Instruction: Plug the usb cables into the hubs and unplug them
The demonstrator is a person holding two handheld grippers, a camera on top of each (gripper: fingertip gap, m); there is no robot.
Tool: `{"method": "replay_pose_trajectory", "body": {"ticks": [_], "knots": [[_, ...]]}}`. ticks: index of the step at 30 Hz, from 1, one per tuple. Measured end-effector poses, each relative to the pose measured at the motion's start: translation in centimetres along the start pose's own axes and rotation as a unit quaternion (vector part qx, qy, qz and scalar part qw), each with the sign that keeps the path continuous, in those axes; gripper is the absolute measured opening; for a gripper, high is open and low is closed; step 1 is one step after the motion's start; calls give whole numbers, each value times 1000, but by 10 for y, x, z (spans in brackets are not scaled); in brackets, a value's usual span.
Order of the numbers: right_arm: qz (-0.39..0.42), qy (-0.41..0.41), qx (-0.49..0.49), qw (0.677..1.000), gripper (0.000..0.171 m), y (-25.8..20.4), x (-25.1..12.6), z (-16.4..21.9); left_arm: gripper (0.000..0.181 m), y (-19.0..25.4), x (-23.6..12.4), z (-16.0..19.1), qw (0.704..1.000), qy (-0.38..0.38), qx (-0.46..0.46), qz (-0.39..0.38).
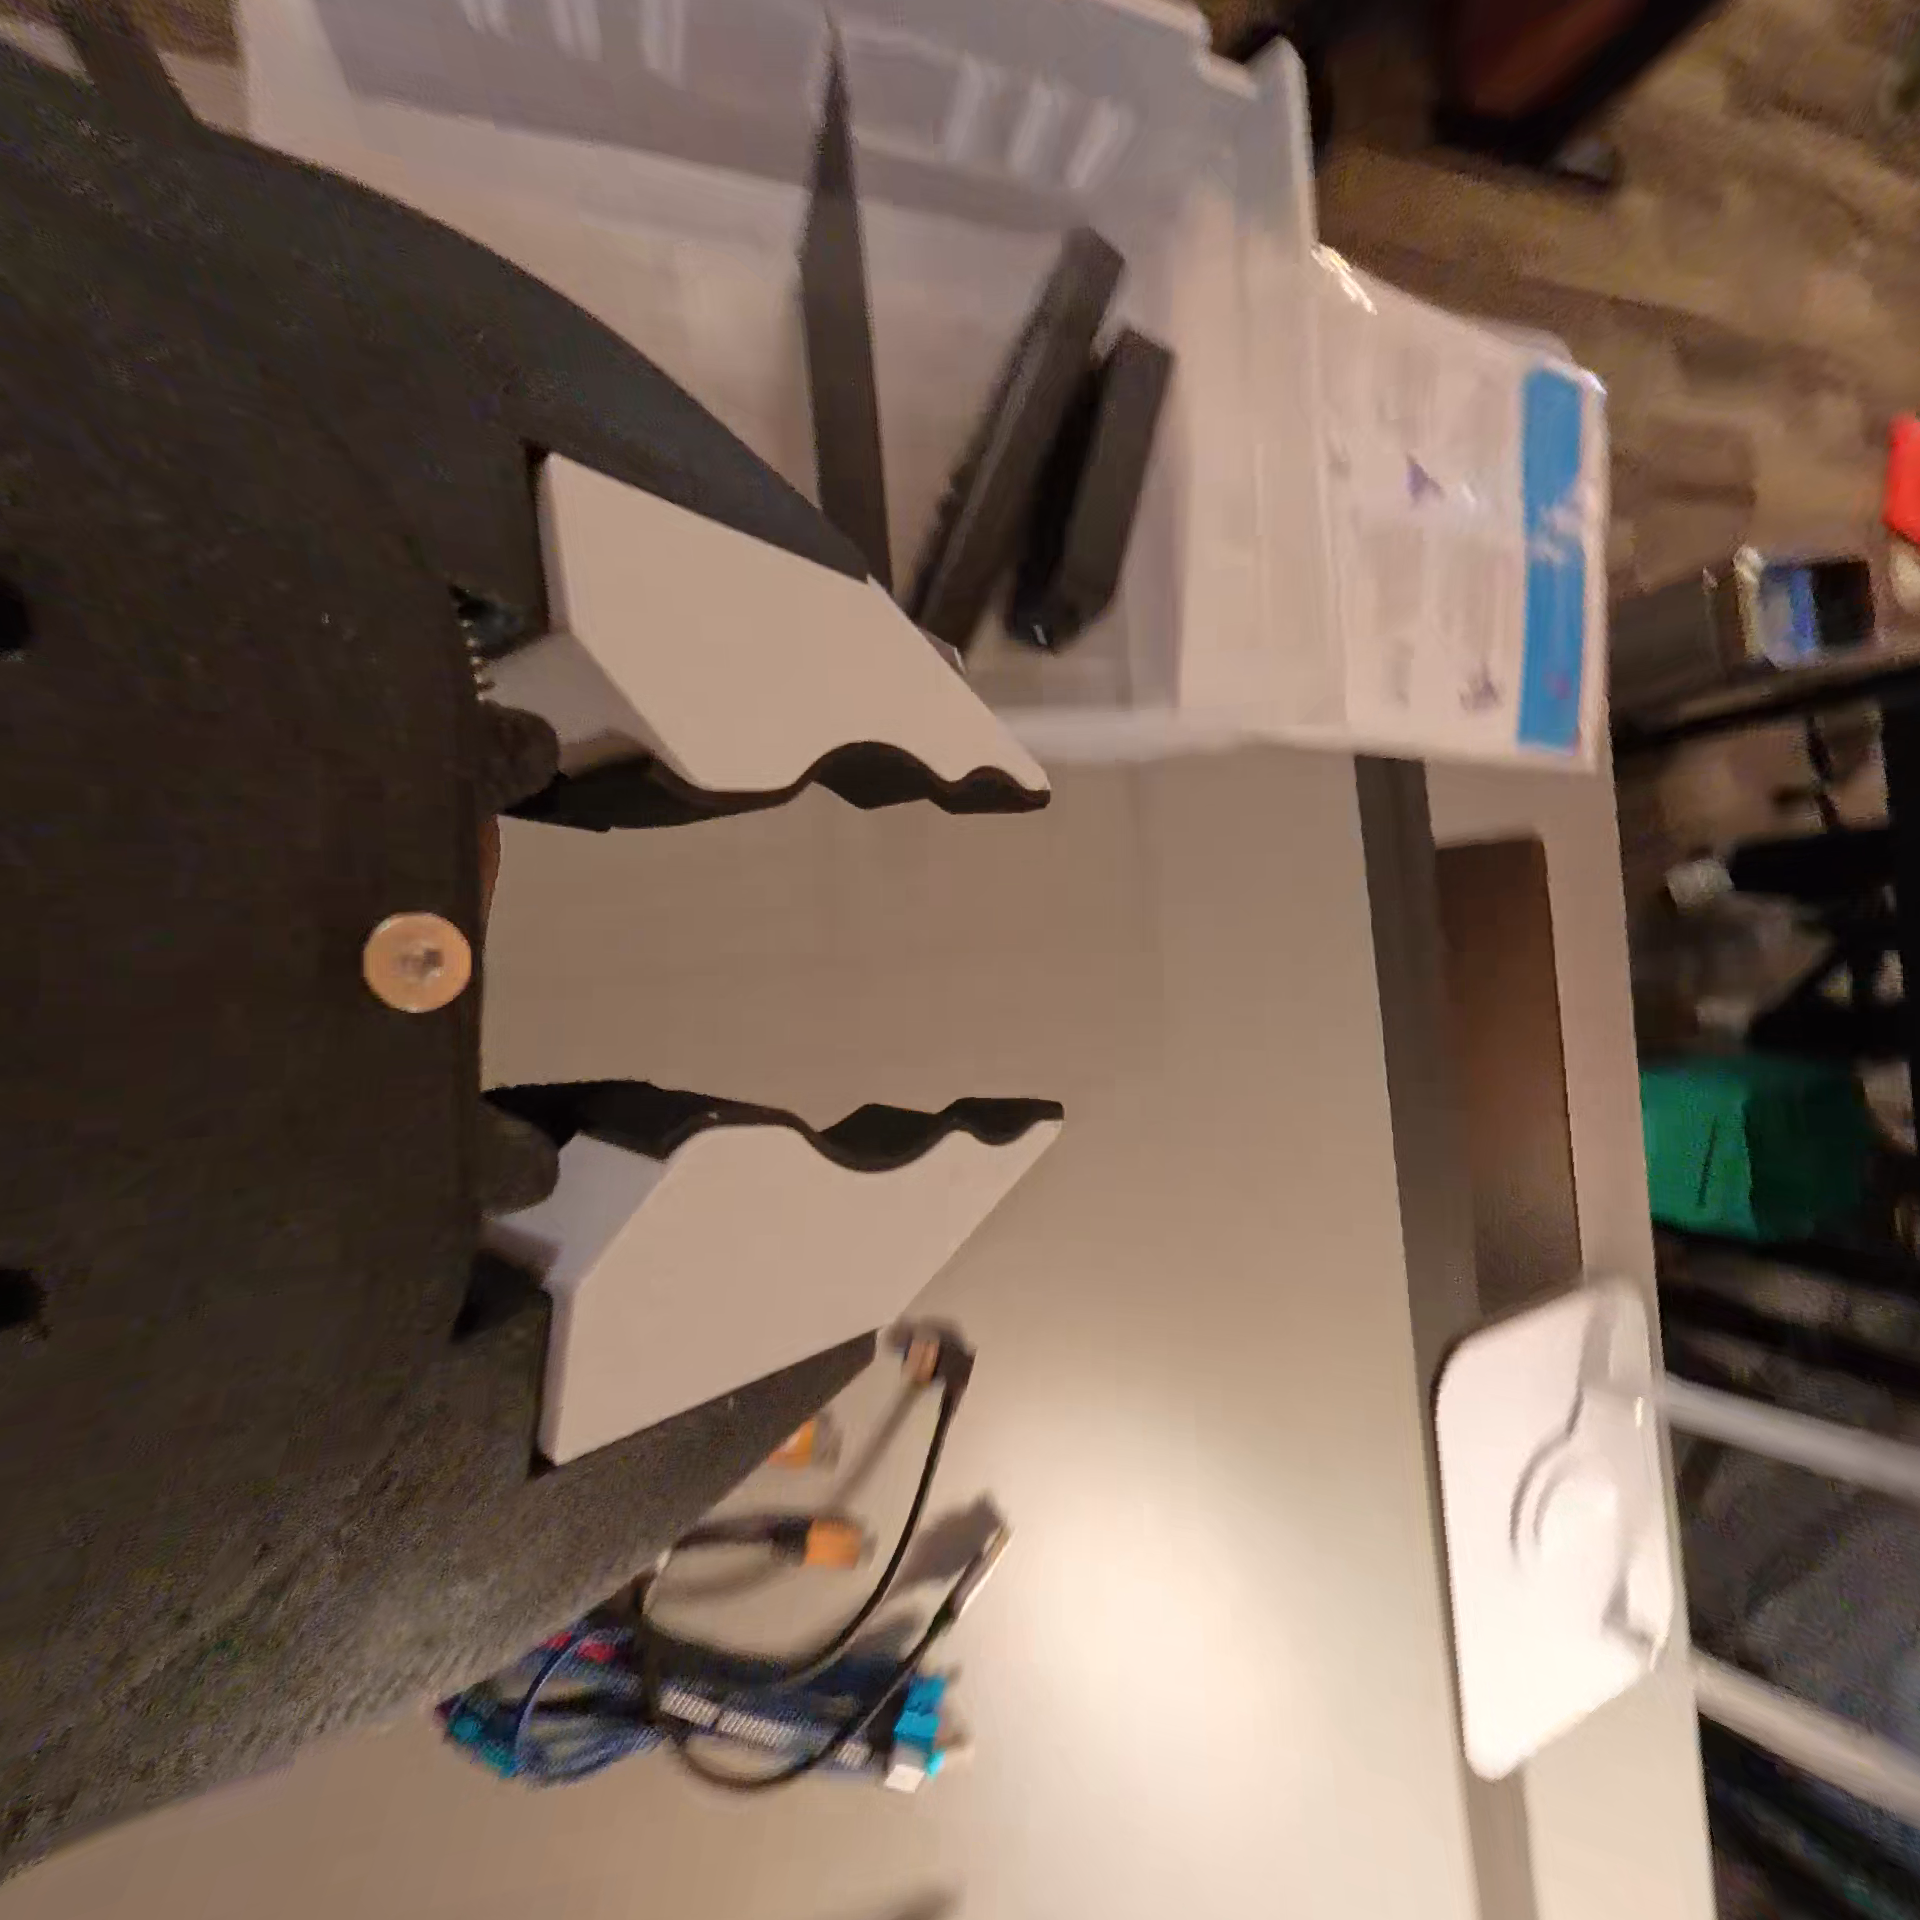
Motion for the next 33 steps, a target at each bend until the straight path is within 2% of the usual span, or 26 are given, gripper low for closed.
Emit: {"method": "replay_pose_trajectory", "body": {"ticks": [1,4,8,15,21,25,27,30,33], "knots": [[0,0,0,1000,42,0,0,0,58,-22,3,0,1000,-12,-24,-15],[1,-1,0,1000,42,0,0,0,61,-77,20,3,994,-64,-78,-36],[3,-3,-2,1000,42,0,1,0,79,-123,56,10,978,-139,-151,-27],[-3,-2,4,1000,42,1,1,0,113,-165,119,14,948,-225,-215,-70],[-13,-2,8,1000,42,1,0,0,122,-176,155,11,930,-263,-242,-79],[-19,-2,8,1000,42,0,0,0,120,-182,168,16,918,-297,-244,-102],[-22,-1,10,1000,42,0,0,0,113,-183,172,23,909,-320,-246,-102],[-25,1,13,1000,41,1,0,0,97,-185,173,21,909,-312,-257,-98],[-24,0,12,1000,41,1,0,0,89,-186,171,21,911,-310,-256,-95]]}}
Point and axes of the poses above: each gripper's, where its closed fingertips meet, x out along the fingers, z out of its underside, y = z × x across the jaws, the point moved 5 cm from there along -x, back along the fingers, and after that the axes turned 9 degrees about -y, right-handed, at the moved point
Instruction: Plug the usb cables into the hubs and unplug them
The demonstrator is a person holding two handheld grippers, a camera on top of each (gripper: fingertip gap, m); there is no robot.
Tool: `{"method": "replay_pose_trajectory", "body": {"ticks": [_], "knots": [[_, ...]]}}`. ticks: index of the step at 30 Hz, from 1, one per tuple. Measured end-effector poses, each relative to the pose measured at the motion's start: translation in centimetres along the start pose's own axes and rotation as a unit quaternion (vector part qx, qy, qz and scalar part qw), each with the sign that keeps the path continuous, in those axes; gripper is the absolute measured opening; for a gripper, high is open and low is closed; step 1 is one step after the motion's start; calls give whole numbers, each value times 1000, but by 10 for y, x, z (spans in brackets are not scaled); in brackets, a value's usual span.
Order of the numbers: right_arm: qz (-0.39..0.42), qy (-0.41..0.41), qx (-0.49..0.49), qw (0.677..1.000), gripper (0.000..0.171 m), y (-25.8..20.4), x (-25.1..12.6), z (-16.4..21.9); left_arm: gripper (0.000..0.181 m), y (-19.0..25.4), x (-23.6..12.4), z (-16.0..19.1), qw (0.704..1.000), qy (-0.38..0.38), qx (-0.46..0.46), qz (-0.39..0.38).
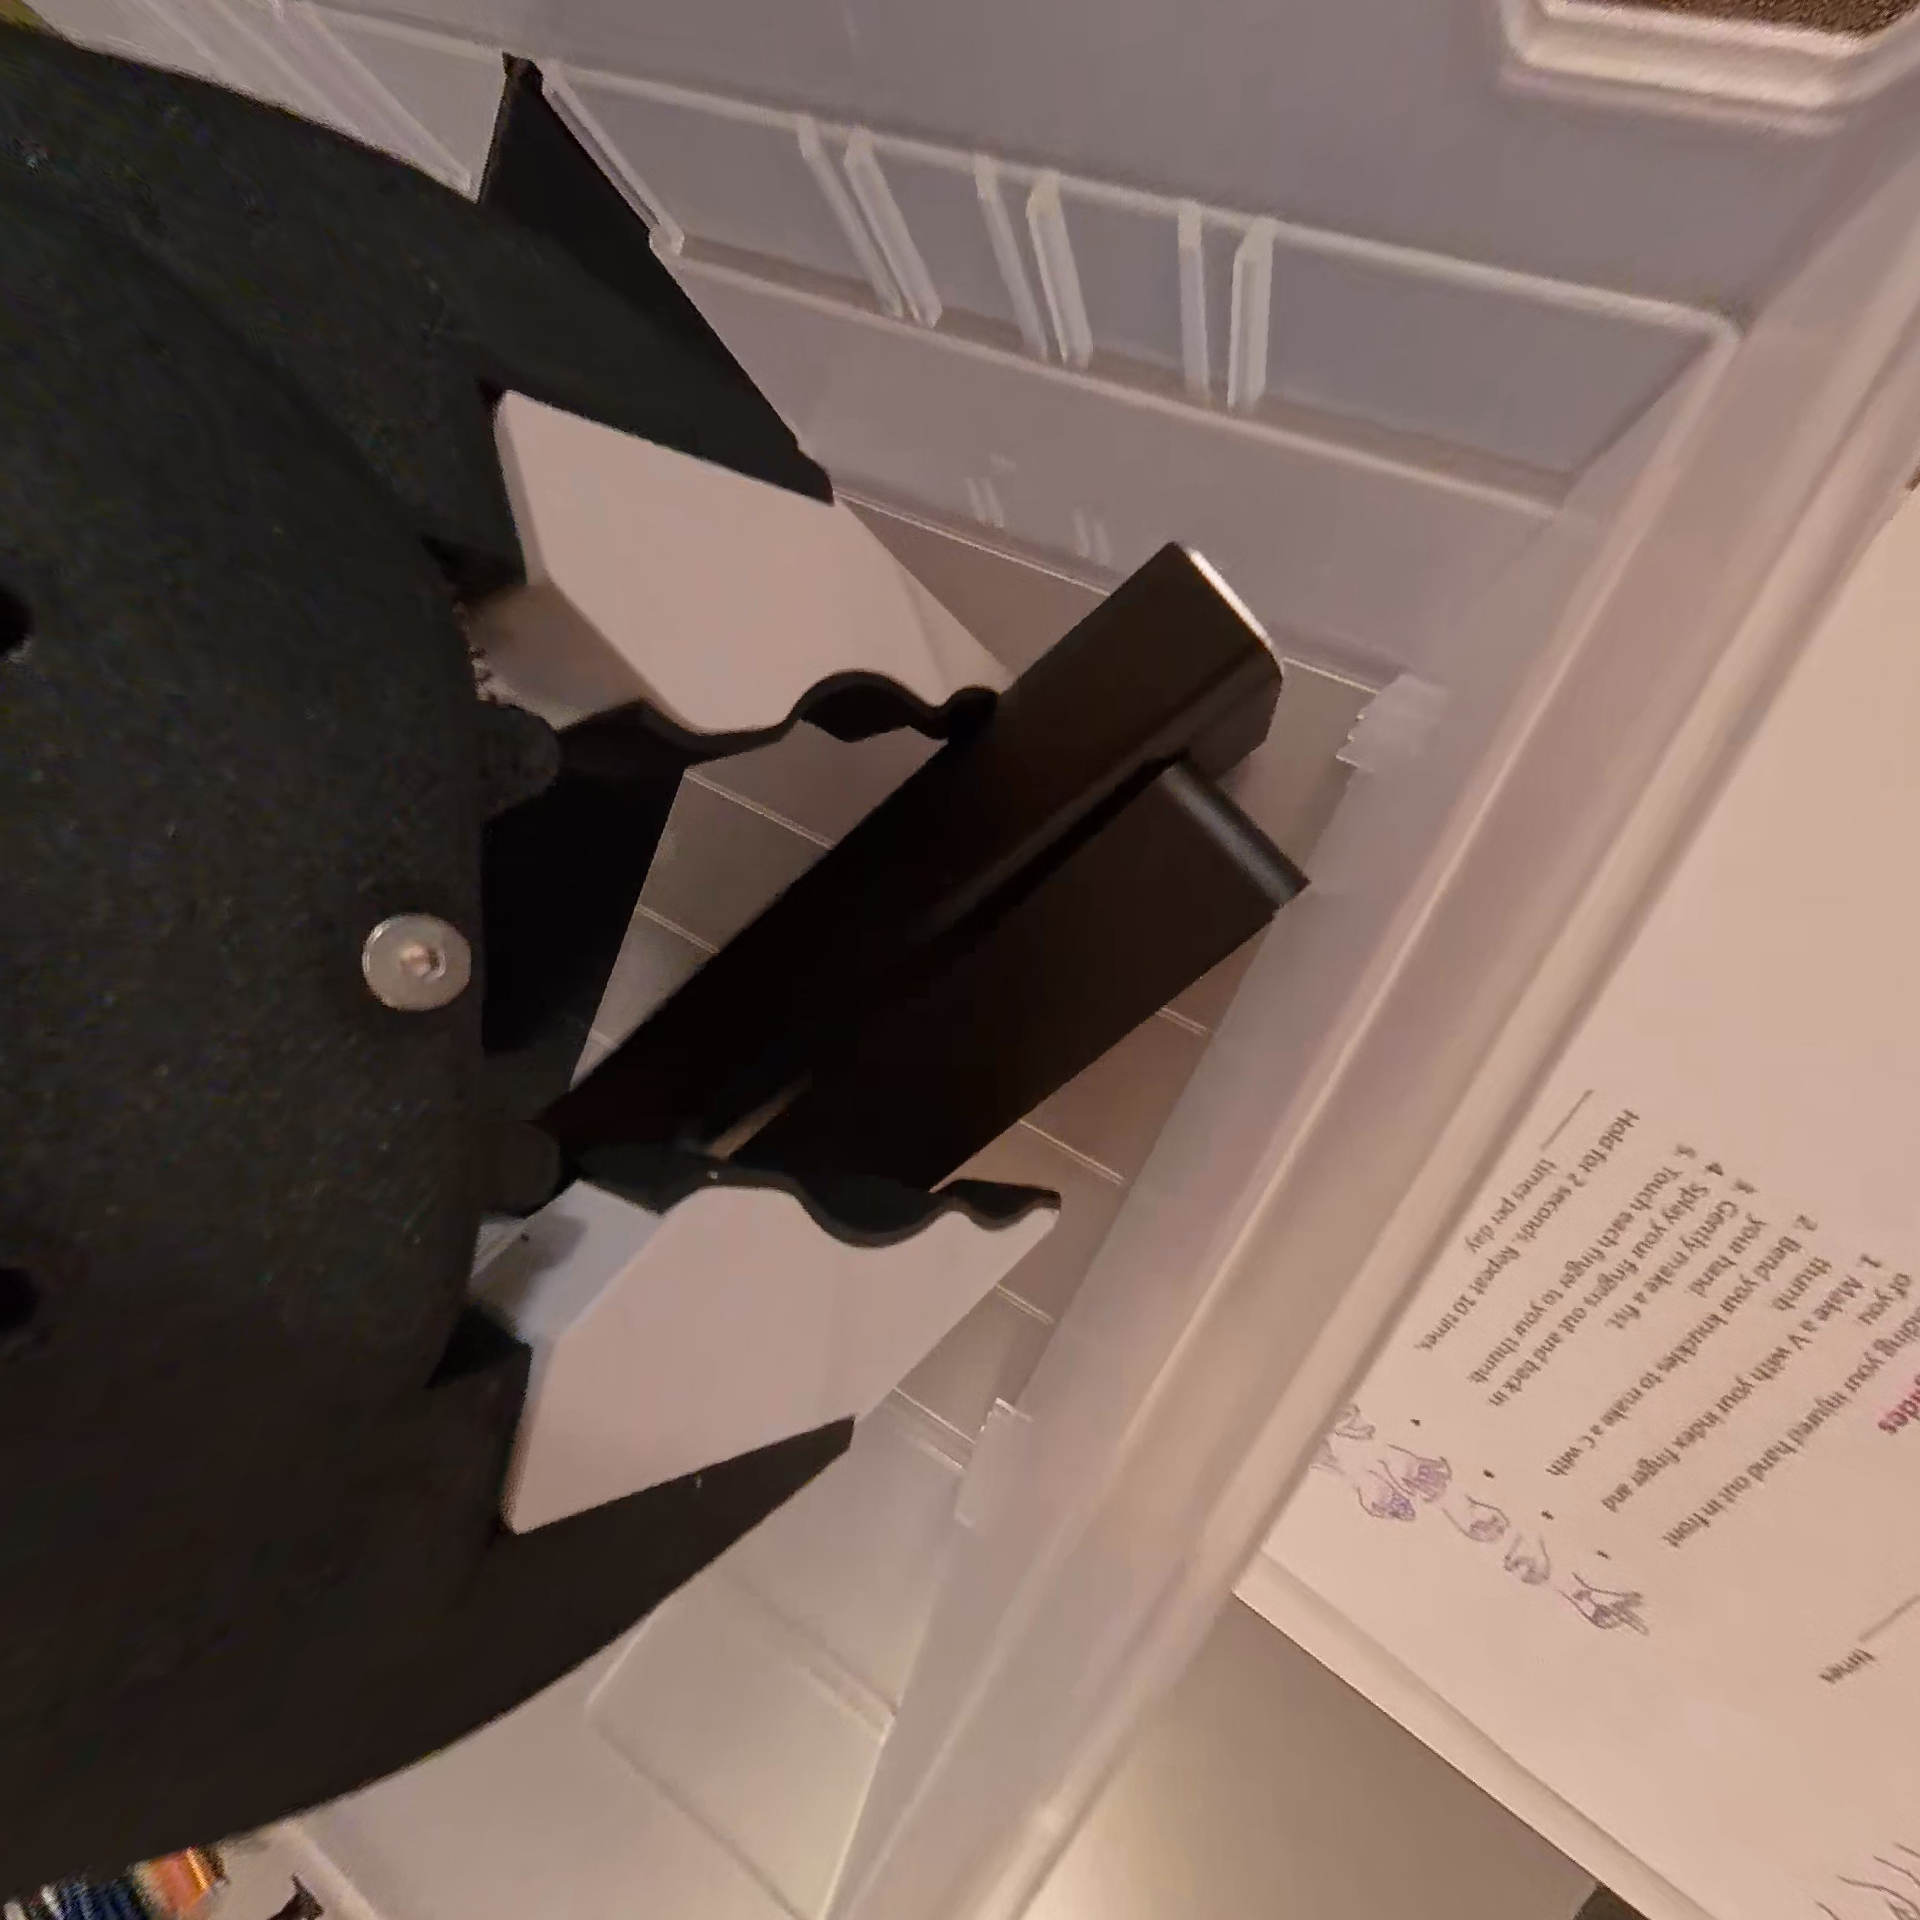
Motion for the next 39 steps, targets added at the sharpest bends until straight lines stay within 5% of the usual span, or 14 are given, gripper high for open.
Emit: {"method": "replay_pose_trajectory", "body": {"ticks": [5,23,39], "knots": [[6,-1,-5,1000,42,-1,0,0,69,1,-3,2,1000,18,-3,18],[6,2,-4,1000,41,0,0,0,58,20,-44,14,991,101,30,80],[10,2,-7,1000,42,-1,0,0,58,59,-166,62,915,326,135,198]]}}
Point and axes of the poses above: each gripper's, where its closed fingertips meet, x out along the fingers, z out of its underside, y = z × x across the jaws, the point moved 5 cm from there along -x, back along the fingers, and after that the axes turned 9 degrees about -y, right-handed, at the moved point
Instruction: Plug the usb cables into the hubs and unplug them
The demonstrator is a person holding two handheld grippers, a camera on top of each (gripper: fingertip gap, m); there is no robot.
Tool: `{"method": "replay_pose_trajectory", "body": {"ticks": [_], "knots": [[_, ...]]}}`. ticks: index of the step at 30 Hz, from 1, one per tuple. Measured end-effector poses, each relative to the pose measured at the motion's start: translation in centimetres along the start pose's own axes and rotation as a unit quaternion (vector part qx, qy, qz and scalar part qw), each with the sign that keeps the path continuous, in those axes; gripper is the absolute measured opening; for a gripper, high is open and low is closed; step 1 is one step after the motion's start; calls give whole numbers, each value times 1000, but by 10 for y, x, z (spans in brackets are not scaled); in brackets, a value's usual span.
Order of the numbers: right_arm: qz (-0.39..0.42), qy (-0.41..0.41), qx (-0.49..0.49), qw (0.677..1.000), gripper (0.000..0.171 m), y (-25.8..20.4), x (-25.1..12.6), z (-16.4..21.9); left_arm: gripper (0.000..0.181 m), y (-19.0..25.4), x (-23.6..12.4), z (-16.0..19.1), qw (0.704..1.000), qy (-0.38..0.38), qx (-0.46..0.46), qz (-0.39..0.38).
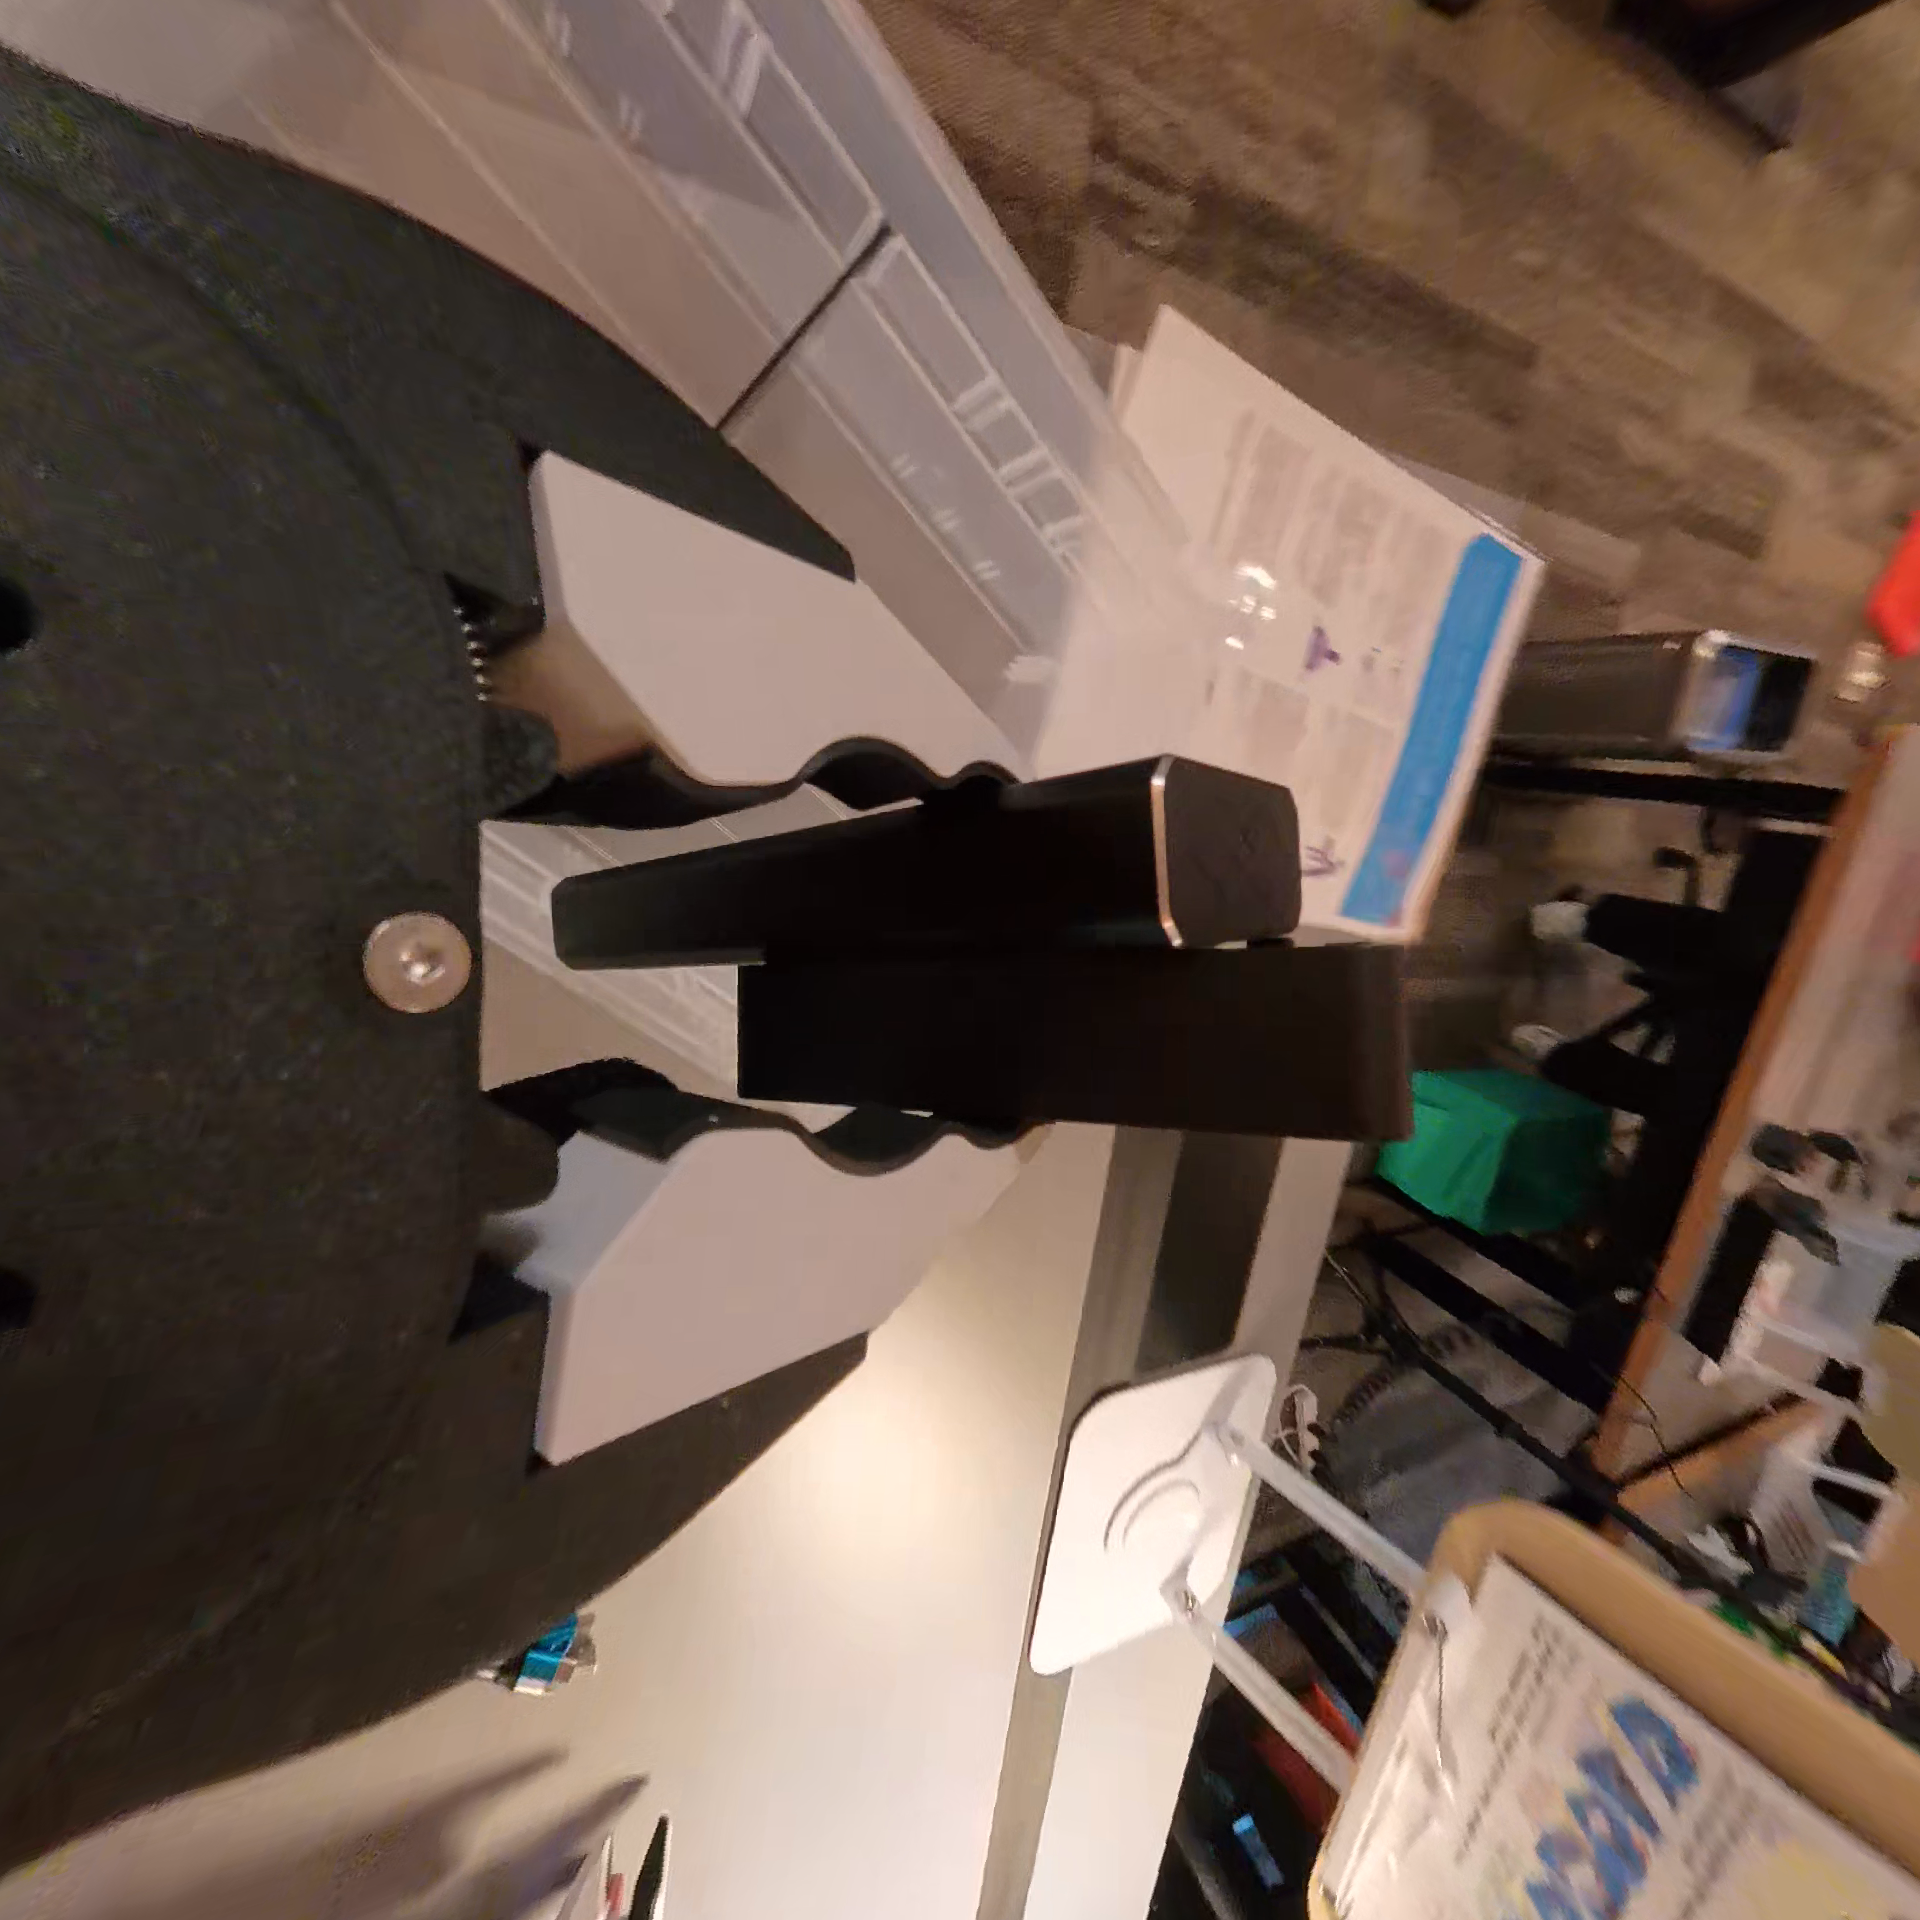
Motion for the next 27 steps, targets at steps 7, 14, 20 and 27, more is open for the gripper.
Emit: {"method": "replay_pose_trajectory", "body": {"ticks": [7,14,20,27], "knots": [[-1,1,1,1000,42,0,0,0,59,102,-34,-4,989,39,120,76],[-1,2,1,1000,42,0,-1,0,60,211,-19,87,951,-61,190,234],[6,-3,-9,1000,42,-1,0,0,60,269,18,160,910,-186,257,267],[4,2,-6,1000,42,-1,-1,0,59,320,80,206,857,-297,357,224]]}}
Point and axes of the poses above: each gripper's, where its closed fingertips meet, x out along the fingers, z out of its underside, y = z × x across the jaws, the point moved 5 cm from there along -x, back along the fingers, and after that the axes turned 9 degrees about -y, right-handed, at the moved point
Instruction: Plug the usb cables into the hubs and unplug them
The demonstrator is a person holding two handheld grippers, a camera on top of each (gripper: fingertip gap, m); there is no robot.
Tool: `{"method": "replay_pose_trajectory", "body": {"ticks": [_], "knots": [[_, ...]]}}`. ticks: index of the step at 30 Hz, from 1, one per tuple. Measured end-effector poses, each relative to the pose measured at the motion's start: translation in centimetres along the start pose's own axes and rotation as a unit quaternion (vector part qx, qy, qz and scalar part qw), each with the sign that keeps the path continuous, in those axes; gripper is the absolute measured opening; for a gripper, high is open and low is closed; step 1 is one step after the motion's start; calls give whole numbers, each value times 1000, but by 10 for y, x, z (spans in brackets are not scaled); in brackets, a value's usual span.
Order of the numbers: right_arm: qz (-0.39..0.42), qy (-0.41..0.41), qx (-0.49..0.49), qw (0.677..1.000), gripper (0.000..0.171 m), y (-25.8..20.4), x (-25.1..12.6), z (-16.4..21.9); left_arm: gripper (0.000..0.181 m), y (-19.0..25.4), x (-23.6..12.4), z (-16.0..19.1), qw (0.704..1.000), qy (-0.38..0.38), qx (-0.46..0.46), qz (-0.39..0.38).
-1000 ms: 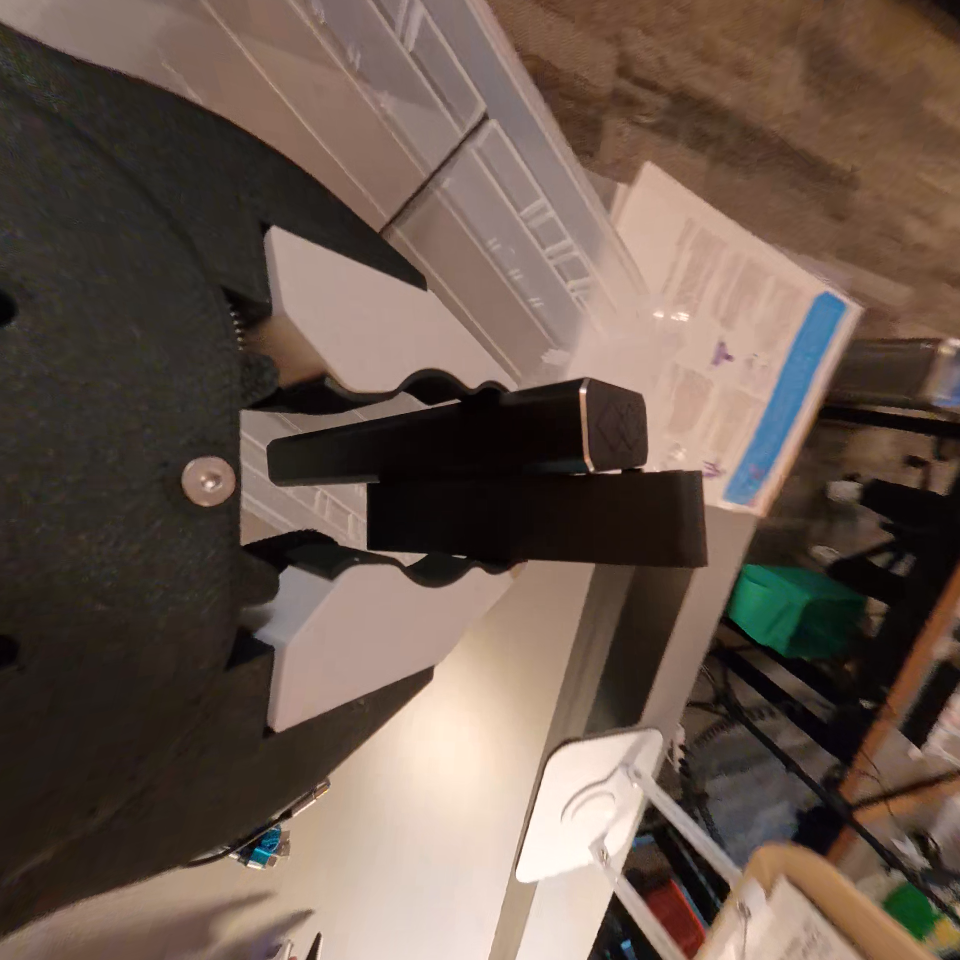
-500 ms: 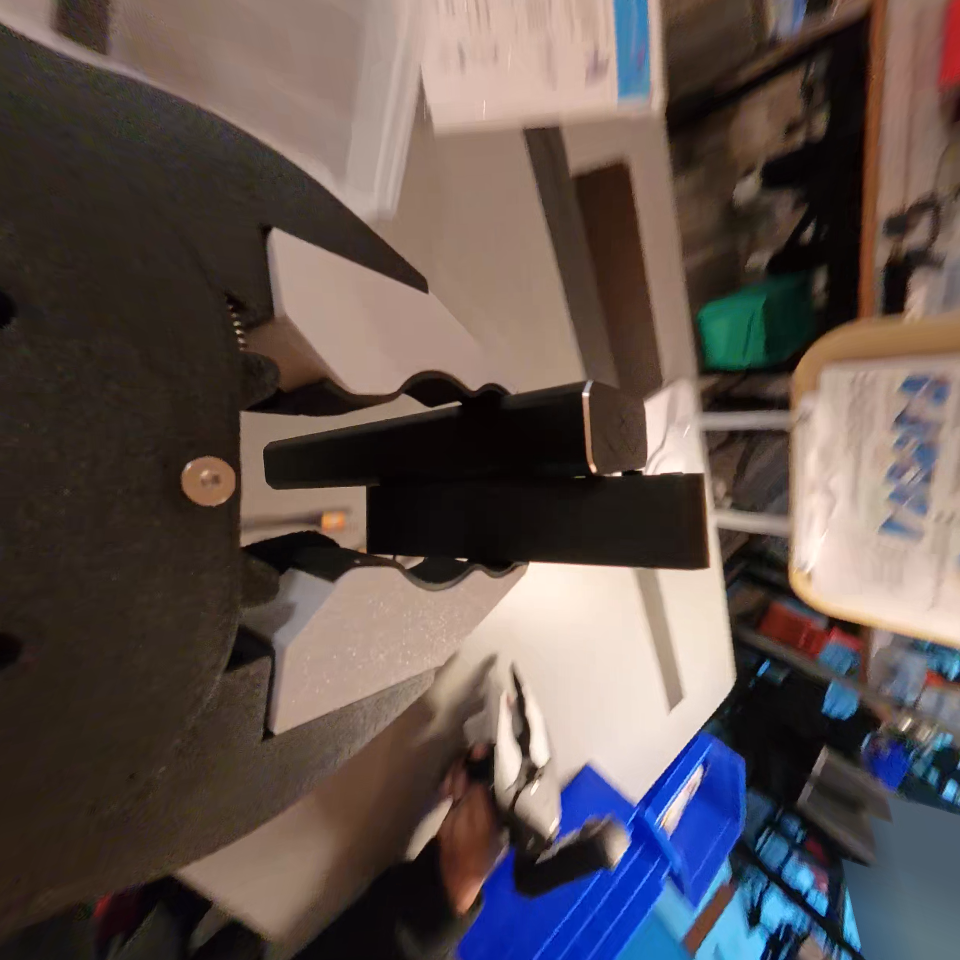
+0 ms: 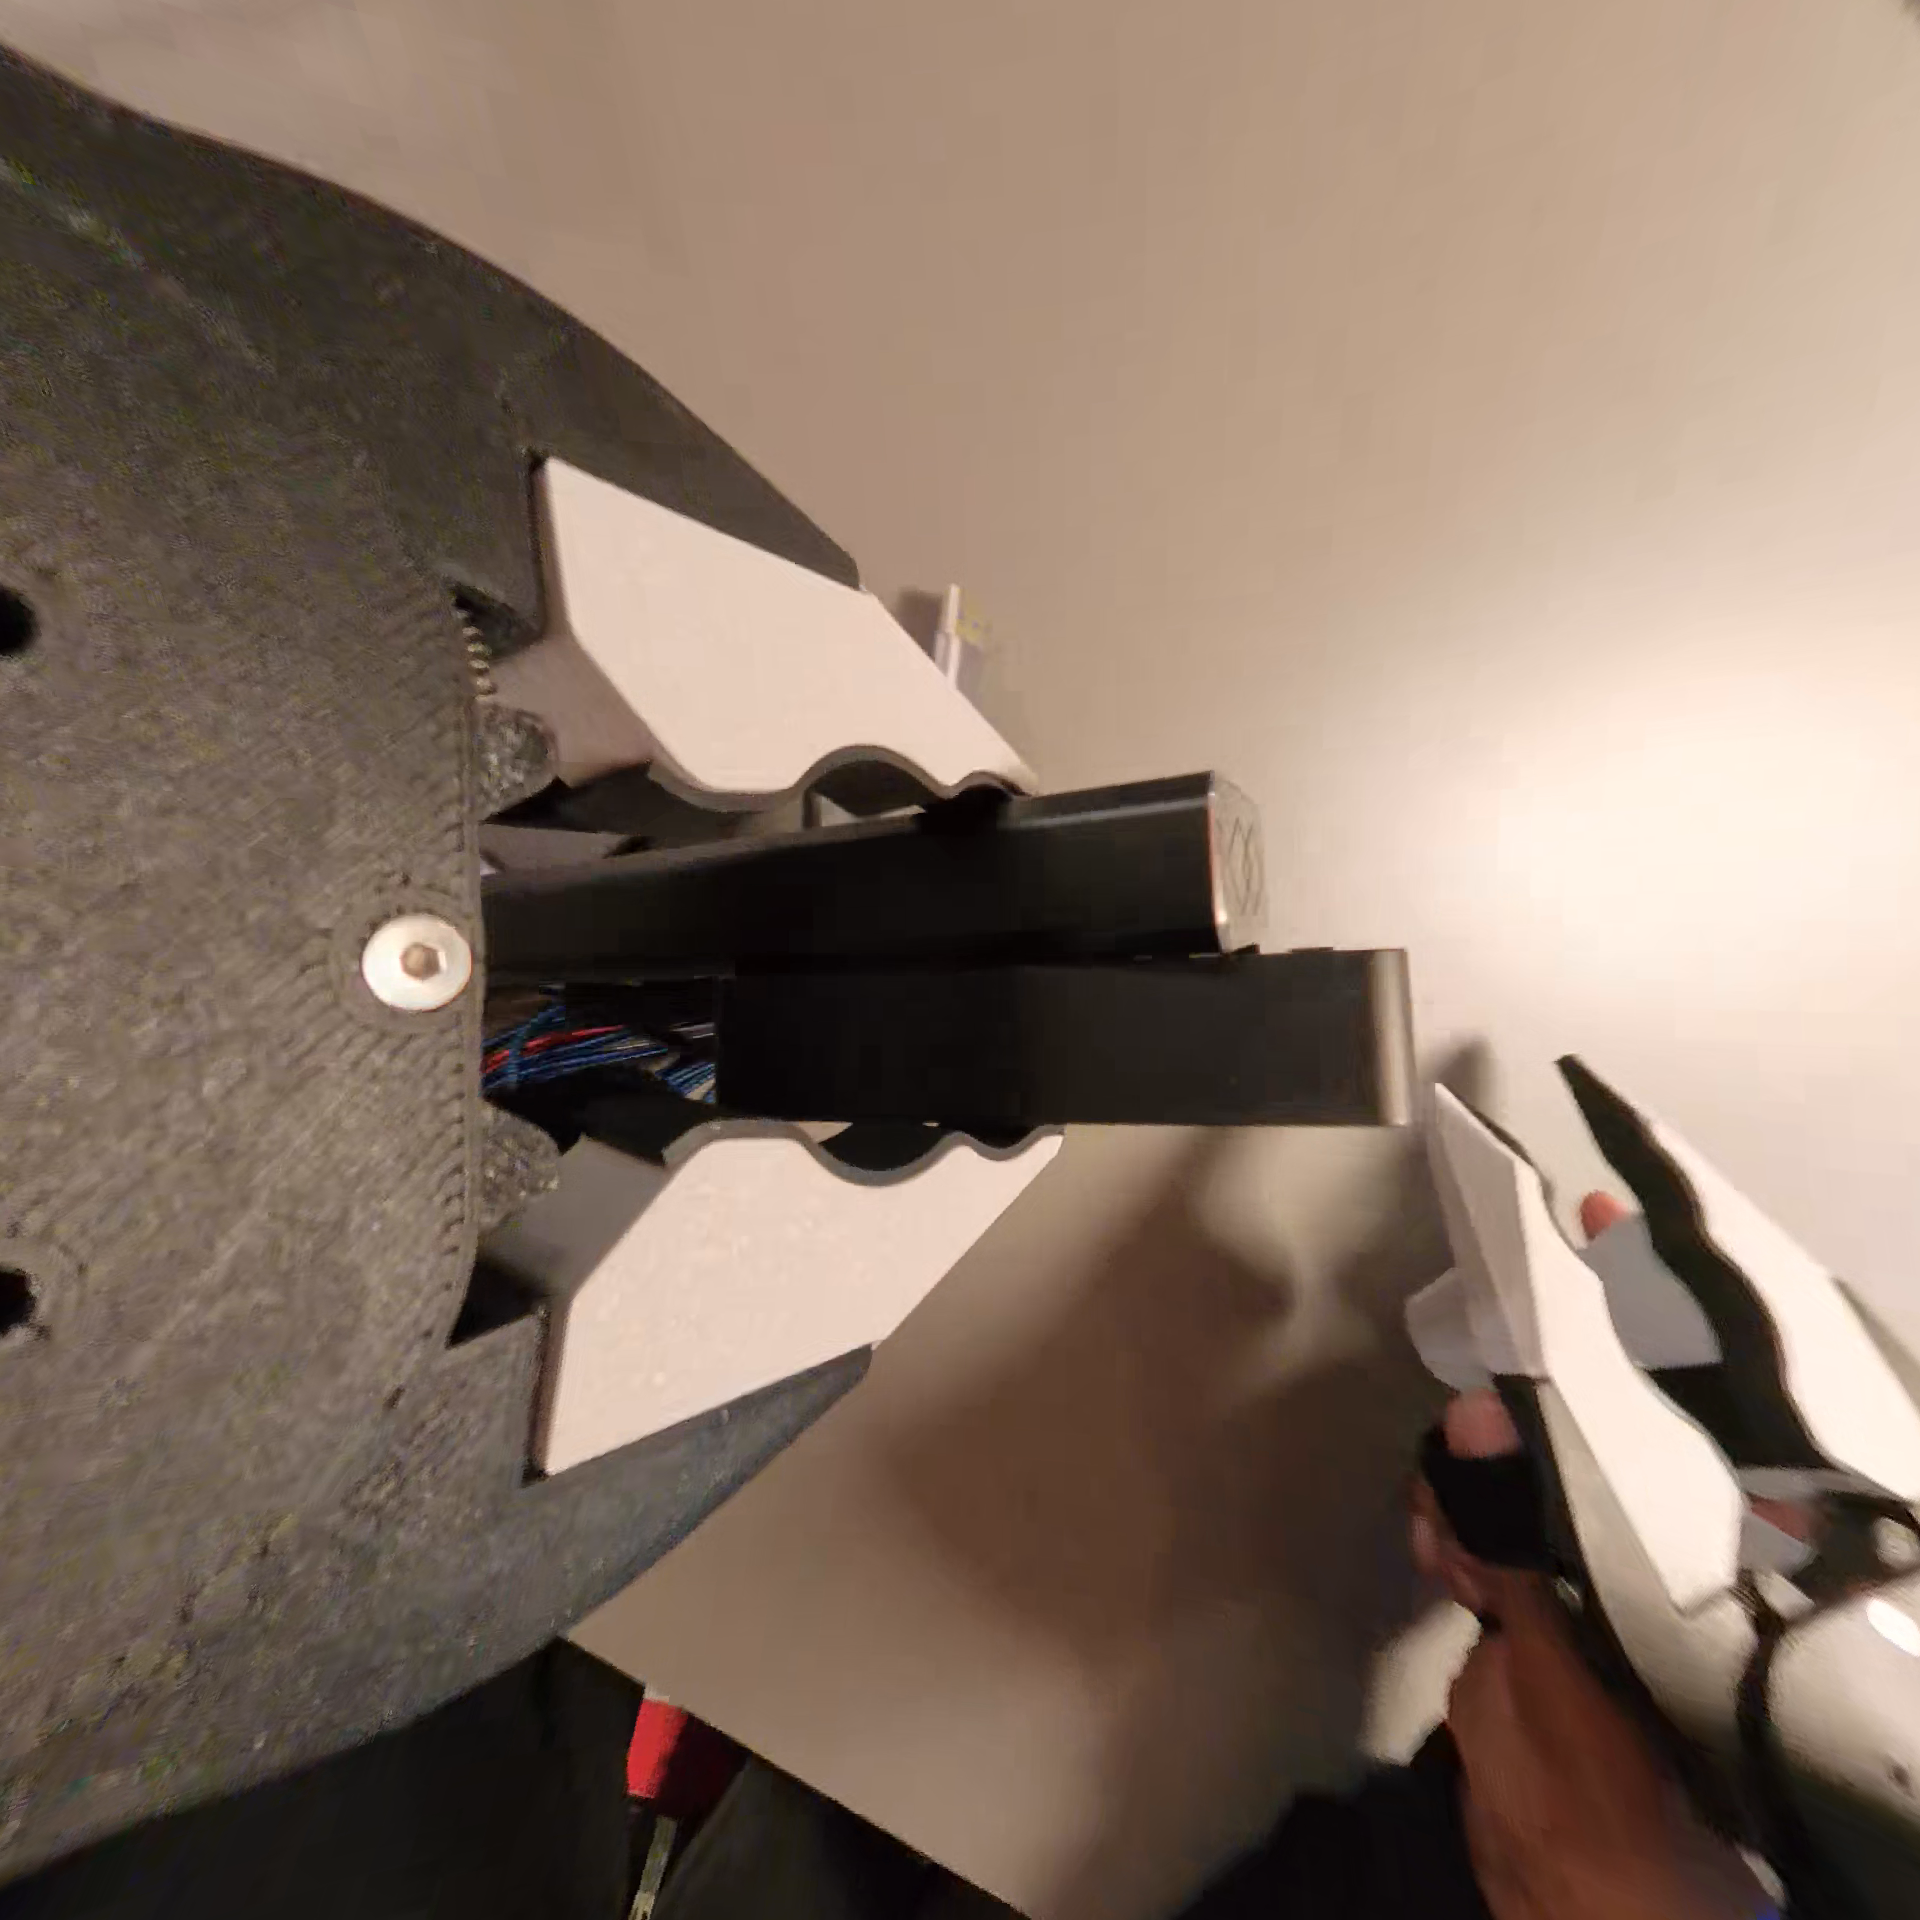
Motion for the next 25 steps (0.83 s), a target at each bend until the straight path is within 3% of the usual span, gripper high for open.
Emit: {"method": "replay_pose_trajectory", "body": {"ticks": [4,10,13,20,23,25], "knots": [[-9,7,14,1000,42,3,-2,-1,60,8,40,-8,998,-58,34,-13],[-18,11,22,1000,42,4,-3,-1,63,20,47,-10,996,-59,65,-22],[-16,9,18,1000,42,3,-2,-1,75,23,42,-5,997,-46,66,-21],[-16,9,17,1000,42,2,-2,-1,86,21,-17,8,997,68,41,17],[-15,10,16,1000,42,2,-2,-1,85,-13,-52,32,995,101,-6,-25],[-15,10,16,1000,42,2,-2,-1,86,-54,-82,61,987,108,-54,-104]]}}
Point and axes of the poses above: each gripper's, where its closed fingertips meet, x out along the fingers, z out of its underside, y = z × x across the jaws, the point moved 5 cm from there along -x, back along the fingers, and after that the axes turned 9 degrees about -y, right-handed, at the moved point
